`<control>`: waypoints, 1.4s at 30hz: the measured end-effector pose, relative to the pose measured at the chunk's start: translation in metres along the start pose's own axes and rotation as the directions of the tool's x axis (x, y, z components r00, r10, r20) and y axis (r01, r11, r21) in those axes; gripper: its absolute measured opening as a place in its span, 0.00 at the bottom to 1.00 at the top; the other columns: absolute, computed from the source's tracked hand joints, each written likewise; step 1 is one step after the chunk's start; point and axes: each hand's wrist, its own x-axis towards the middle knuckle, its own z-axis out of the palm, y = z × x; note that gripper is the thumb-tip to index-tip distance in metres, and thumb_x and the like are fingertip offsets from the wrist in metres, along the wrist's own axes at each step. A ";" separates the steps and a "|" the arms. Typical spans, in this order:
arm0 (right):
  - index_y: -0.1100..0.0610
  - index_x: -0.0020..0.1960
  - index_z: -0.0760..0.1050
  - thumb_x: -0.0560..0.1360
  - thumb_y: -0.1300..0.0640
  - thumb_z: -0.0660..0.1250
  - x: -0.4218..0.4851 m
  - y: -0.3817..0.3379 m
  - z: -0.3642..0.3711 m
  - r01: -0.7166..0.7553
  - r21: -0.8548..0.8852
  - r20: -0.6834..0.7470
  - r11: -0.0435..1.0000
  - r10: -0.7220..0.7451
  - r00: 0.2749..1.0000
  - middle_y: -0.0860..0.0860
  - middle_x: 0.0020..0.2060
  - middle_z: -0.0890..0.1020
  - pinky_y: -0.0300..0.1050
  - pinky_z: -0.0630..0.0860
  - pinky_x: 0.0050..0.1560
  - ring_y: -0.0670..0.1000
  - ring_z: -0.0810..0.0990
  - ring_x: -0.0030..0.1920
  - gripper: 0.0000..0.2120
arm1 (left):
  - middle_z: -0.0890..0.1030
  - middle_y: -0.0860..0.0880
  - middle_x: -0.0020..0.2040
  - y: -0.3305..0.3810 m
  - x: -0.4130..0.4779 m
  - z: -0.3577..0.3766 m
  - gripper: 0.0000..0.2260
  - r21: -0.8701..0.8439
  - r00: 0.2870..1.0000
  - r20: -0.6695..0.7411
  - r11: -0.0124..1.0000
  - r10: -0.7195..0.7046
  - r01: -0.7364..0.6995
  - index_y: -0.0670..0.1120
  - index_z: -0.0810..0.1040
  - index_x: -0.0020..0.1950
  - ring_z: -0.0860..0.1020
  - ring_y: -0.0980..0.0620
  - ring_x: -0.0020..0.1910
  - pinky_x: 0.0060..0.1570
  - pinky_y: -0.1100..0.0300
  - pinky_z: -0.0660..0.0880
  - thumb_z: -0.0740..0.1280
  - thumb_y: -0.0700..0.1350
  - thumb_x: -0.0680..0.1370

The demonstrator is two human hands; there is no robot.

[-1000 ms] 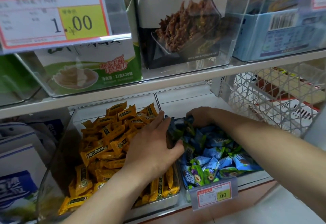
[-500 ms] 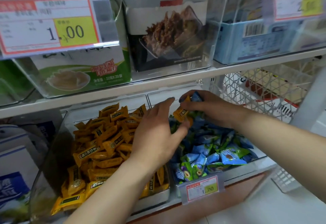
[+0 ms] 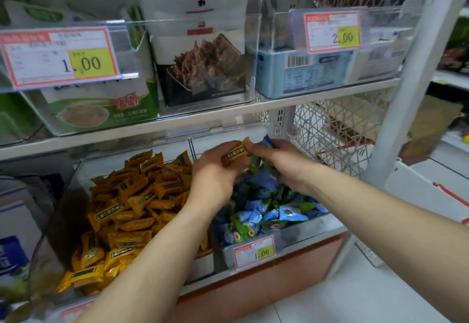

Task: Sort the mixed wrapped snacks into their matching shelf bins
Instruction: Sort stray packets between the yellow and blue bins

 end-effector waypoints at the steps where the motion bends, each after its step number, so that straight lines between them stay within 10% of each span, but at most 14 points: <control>1: 0.64 0.55 0.80 0.74 0.55 0.73 -0.001 -0.002 -0.001 0.005 -0.020 0.008 1.000 -0.004 1.000 0.59 0.49 0.85 0.51 0.82 0.51 0.58 0.85 0.50 0.15 | 0.84 0.52 0.44 0.001 0.000 -0.002 0.10 -0.040 1.000 0.005 0.999 -0.014 0.015 0.51 0.83 0.56 0.83 0.51 0.41 0.41 0.59 0.80 0.74 0.43 0.75; 9: 0.56 0.54 0.79 0.75 0.69 0.67 -0.016 -0.008 0.003 -0.001 -0.088 0.116 0.996 0.012 0.993 0.53 0.48 0.85 0.39 0.79 0.43 0.49 0.83 0.48 0.12 | 0.85 0.48 0.45 0.012 -0.009 -0.013 0.10 -0.174 0.993 -0.008 0.978 -0.115 0.112 0.55 0.81 0.46 0.84 0.47 0.45 0.47 0.49 0.82 0.78 0.45 0.70; 15: 0.63 0.58 0.78 0.74 0.61 0.72 -0.016 -0.004 0.005 -0.033 -0.036 0.140 0.999 0.037 0.989 0.56 0.51 0.85 0.38 0.78 0.41 0.52 0.85 0.50 0.13 | 0.86 0.51 0.40 0.012 -0.011 -0.029 0.12 -0.206 0.990 0.057 0.969 -0.125 0.134 0.55 0.82 0.45 0.85 0.48 0.44 0.40 0.60 0.81 0.78 0.39 0.70; 19: 0.54 0.51 0.80 0.72 0.56 0.75 -0.003 -0.003 0.002 0.021 -0.224 -0.080 0.974 -0.039 0.996 0.51 0.50 0.84 0.43 0.78 0.51 0.52 0.82 0.53 0.09 | 0.85 0.52 0.42 0.004 -0.005 -0.052 0.11 0.015 0.992 -0.055 0.993 -0.114 0.115 0.53 0.82 0.52 0.82 0.58 0.37 0.41 0.67 0.78 0.77 0.51 0.72; 24: 0.50 0.68 0.72 0.70 0.45 0.76 0.010 -0.008 -0.002 -0.021 -0.811 -0.083 0.584 -0.079 0.993 0.52 0.64 0.76 0.48 0.74 0.63 0.54 0.77 0.61 0.29 | 0.81 0.59 0.51 -0.012 -0.004 -0.103 0.18 0.390 0.988 -0.156 0.920 0.014 0.049 0.54 0.81 0.61 0.76 0.66 0.44 0.41 0.78 0.66 0.72 0.59 0.73; 27: 0.47 0.70 0.69 0.70 0.37 0.72 0.011 -0.006 0.010 -0.035 -0.983 -0.055 0.178 -0.108 0.993 0.53 0.66 0.72 0.51 0.71 0.65 0.57 0.71 0.66 0.32 | 0.83 0.52 0.55 -0.023 -0.002 -0.131 0.17 0.583 0.983 -0.183 0.808 0.027 0.087 0.55 0.80 0.62 0.78 0.54 0.47 0.45 0.63 0.71 0.68 0.60 0.76; 30: 0.46 0.68 0.70 0.70 0.35 0.69 0.002 -0.005 0.022 0.000 -0.998 -0.007 0.061 -0.110 0.994 0.53 0.63 0.73 0.51 0.73 0.61 0.57 0.71 0.64 0.30 | 0.79 0.47 0.65 -0.033 -0.003 -0.149 0.20 0.748 0.978 -0.167 0.629 -0.127 0.210 0.55 0.77 0.66 0.77 0.44 0.61 0.56 0.53 0.72 0.62 0.63 0.79; 34: 0.47 0.68 0.71 0.70 0.36 0.67 -0.018 -0.004 0.031 0.075 -0.994 0.081 -0.077 -0.079 0.994 0.54 0.63 0.73 0.50 0.75 0.55 0.57 0.73 0.61 0.30 | 0.80 0.45 0.63 -0.020 -0.018 -0.157 0.20 0.695 0.967 -0.215 0.674 -0.136 0.249 0.52 0.77 0.65 0.78 0.42 0.58 0.51 0.54 0.74 0.63 0.61 0.79; 39: 0.50 0.63 0.76 0.72 0.41 0.68 -0.070 -0.013 0.025 0.174 -0.981 0.161 0.092 -0.129 0.979 0.49 0.57 0.79 0.48 0.78 0.52 0.52 0.78 0.54 0.22 | 0.82 0.55 0.55 0.028 -0.070 -0.118 0.14 0.661 0.987 0.071 0.735 0.145 -0.156 0.54 0.79 0.60 0.79 0.56 0.52 0.49 0.58 0.77 0.64 0.57 0.79; 42: 0.47 0.55 0.80 0.72 0.44 0.70 -0.117 -0.001 0.008 0.228 -0.945 0.186 0.234 -0.188 0.964 0.43 0.50 0.83 0.46 0.78 0.52 0.44 0.81 0.50 0.13 | 0.82 0.60 0.46 0.030 -0.116 -0.073 0.11 0.551 0.912 0.403 0.778 0.070 -0.303 0.55 0.81 0.55 0.78 0.63 0.44 0.45 0.59 0.78 0.65 0.58 0.78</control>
